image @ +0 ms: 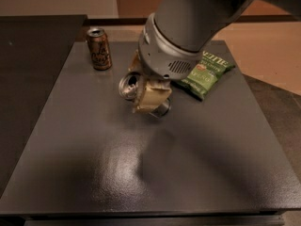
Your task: Knock redbull can over
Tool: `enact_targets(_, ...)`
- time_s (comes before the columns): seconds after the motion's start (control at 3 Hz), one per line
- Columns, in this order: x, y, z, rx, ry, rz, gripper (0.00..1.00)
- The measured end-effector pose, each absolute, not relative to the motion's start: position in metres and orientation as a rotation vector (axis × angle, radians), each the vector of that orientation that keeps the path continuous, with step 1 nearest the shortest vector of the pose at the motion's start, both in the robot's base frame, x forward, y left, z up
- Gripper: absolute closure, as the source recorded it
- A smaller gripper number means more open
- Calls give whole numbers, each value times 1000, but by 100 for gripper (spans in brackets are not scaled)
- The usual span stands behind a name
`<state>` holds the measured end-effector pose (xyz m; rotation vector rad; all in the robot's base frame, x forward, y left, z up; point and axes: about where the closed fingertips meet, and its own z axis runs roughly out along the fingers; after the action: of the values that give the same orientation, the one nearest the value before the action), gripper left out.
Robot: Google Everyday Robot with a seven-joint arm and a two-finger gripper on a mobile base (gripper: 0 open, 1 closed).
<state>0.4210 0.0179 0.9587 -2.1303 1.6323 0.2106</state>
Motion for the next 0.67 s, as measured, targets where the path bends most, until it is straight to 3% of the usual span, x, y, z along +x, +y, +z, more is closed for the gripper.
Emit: enact_targets(0.67,455,-7,921,-2365,1612,-136,100)
